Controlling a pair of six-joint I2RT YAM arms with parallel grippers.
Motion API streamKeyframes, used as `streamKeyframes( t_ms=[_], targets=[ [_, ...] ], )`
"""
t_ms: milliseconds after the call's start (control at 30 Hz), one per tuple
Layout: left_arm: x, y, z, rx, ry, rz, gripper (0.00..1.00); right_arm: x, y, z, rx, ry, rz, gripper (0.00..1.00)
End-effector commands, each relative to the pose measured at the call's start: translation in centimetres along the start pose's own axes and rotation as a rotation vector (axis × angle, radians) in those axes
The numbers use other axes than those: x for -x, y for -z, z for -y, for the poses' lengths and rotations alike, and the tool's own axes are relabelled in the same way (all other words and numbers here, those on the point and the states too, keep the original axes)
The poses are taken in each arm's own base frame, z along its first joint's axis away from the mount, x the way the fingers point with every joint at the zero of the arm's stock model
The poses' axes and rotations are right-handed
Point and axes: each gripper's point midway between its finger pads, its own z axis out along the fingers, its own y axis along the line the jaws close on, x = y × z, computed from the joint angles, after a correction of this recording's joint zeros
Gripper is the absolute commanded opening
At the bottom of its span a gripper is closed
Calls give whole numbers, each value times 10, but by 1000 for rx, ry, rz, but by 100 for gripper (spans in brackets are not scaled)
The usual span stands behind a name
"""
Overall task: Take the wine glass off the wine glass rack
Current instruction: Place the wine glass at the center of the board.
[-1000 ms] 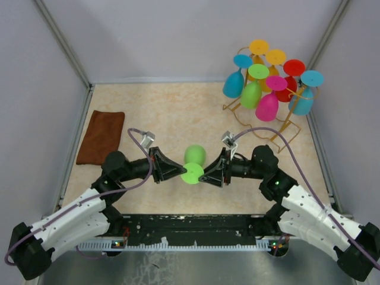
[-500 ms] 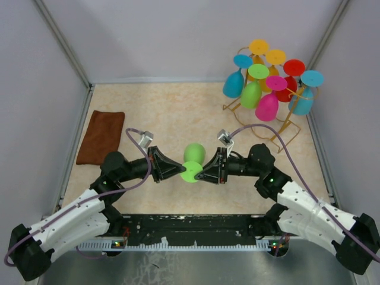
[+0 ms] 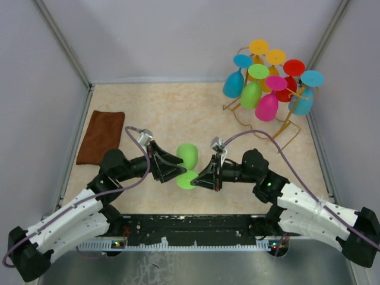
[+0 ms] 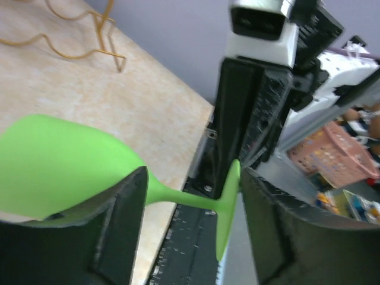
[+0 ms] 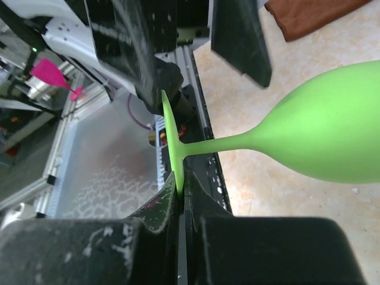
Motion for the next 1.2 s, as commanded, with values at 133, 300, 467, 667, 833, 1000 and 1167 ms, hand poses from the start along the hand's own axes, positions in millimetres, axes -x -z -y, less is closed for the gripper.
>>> streamKeyframes(
  t_ms=[133,300,467,667,833,1000,1167],
  targets=[
    [30,19,-9,191,-71,58,99,-27,0,33,-140,365,5,0],
    [35,28,-19,283,-75,72,99,-58,-2,38,-82,677,-68,0],
    [36,30,-35,388,-44,49,99,-81,4,45,-20,946,-125,0],
    [30,13,-39,392,21,-31,99,-90,13,30,85,1036,-82,0],
    [24,-6,-20,243,54,-87,99,-101,19,3,233,1019,-52,0],
    [13,-11,2,95,50,-166,99,-103,25,-4,263,1014,-43,0],
    [-17,-7,11,-9,72,-290,91,-97,30,-12,275,1030,11,0]
  ],
)
